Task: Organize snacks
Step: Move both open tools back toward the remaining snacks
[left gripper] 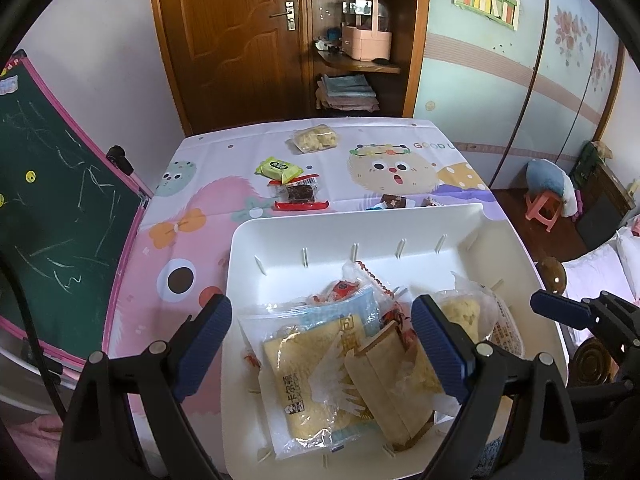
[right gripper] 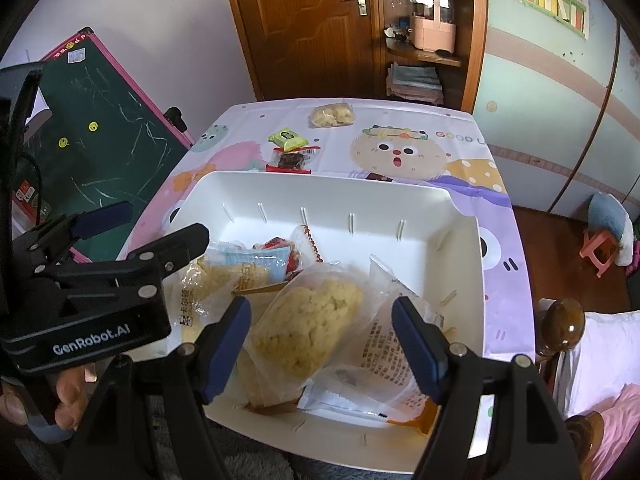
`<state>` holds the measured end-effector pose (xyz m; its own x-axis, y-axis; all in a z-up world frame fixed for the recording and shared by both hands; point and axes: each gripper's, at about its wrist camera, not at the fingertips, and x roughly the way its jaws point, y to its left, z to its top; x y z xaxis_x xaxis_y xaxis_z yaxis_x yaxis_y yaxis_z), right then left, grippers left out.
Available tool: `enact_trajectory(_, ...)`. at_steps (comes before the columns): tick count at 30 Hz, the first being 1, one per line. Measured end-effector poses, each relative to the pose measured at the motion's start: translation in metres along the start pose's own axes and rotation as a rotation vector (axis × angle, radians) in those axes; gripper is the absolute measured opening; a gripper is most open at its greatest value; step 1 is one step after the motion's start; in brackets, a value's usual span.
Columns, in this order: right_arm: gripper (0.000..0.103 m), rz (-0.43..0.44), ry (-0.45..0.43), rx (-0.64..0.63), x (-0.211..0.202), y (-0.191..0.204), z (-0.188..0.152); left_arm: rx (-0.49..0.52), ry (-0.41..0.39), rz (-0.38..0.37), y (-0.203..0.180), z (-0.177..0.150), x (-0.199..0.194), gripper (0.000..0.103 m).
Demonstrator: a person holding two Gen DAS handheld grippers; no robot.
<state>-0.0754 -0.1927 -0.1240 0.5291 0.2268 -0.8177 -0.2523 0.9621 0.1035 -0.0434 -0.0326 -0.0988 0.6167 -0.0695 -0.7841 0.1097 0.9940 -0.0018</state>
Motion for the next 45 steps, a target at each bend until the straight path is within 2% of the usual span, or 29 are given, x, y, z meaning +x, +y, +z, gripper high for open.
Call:
enact_trajectory(15,0.074,0.015,0.040,0.005,0.019,-0.001,0.004,-0.019,0.022,-0.005,0.007,0.006,0.017,0.091)
enact_trajectory(23,0.074,0.005,0.022,0.015,0.021,-0.008,0.016,-0.004,-0.028,-0.019,0.007,0.017,0.020,0.091)
enact_trajectory(29,0.074,-0.003,-0.016,0.043,0.018,-0.020,0.033,0.025,-0.086,0.013,0.007,0.035,0.016,0.091)
enact_trajectory(37,0.074,0.000,-0.036,0.054,0.018,-0.027,0.047,0.014,-0.035,0.002,0.010,0.060,0.025,0.091)
enact_trajectory(45,0.074,-0.010,-0.090,0.026,0.009,-0.028,0.071,0.037,-0.125,0.085,0.010,0.090,0.014,0.091)
